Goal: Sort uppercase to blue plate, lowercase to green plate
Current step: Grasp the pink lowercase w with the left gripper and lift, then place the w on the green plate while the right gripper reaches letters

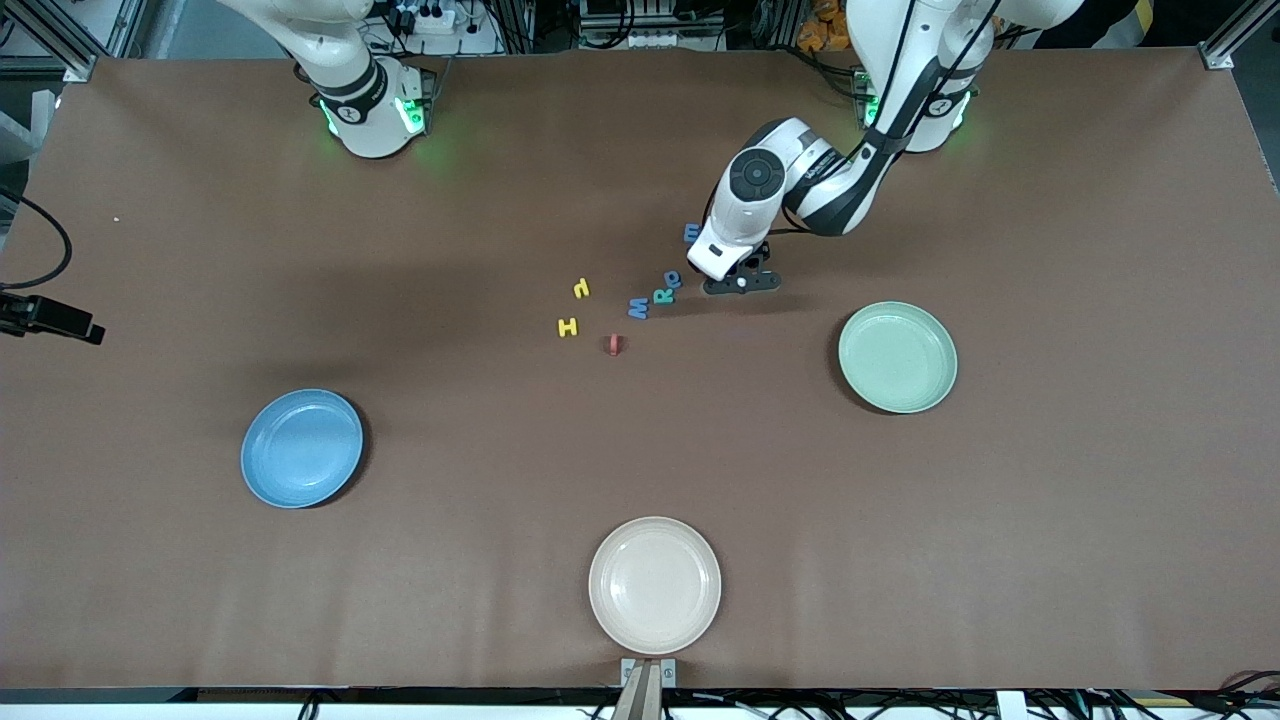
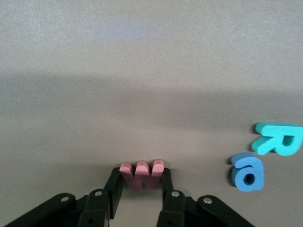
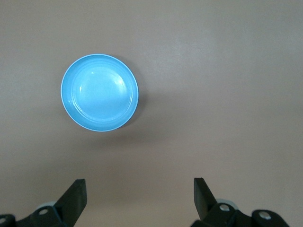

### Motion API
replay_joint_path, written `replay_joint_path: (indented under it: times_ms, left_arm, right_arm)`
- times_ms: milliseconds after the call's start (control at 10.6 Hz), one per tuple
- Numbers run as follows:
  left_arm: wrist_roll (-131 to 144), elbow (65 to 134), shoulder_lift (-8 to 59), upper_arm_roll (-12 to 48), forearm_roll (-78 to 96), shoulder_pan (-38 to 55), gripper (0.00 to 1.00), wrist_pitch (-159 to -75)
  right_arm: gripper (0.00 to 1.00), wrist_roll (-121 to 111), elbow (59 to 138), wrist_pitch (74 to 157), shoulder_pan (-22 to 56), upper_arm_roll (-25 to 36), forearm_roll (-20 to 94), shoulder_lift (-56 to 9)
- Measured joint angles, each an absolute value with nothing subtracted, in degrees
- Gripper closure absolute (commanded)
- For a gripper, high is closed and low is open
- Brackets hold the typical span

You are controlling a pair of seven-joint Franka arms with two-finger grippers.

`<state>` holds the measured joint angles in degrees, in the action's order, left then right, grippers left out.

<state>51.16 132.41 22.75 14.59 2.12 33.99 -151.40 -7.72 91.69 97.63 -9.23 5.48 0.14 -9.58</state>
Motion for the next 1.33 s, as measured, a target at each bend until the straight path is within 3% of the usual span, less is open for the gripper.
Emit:
replay_joint_path:
  times_ms: [379, 758, 1042, 1326]
  left_arm:
    - [51.00, 132.37, 22.56, 14.59, 2.12, 33.94, 0.76, -149.95]
    - [47.49, 129.96, 17.54, 14.22, 2.08, 30.61, 0.76, -139.16]
    - [40.24, 127.78, 14.30, 12.71, 2.06, 26.56, 0.76, -132.48]
    - [28.95, 127.76, 13.81, 9.20, 1.94, 21.56, 0.76, -131.82]
  right_arm:
    - [0.00, -7.72, 91.69, 97.64, -9.23, 5.48, 0.14, -9.58]
    - [0.00, -6.06, 91.70, 97.73, -8.71, 5.18, 0.40, -9.59]
    - [0.00, 0.80, 91.93, 98.14, -2.44, 4.78, 0.58, -10.25]
    - [0.00, 10.47, 92.27, 100.41, 7.09, 4.41, 0.68, -13.17]
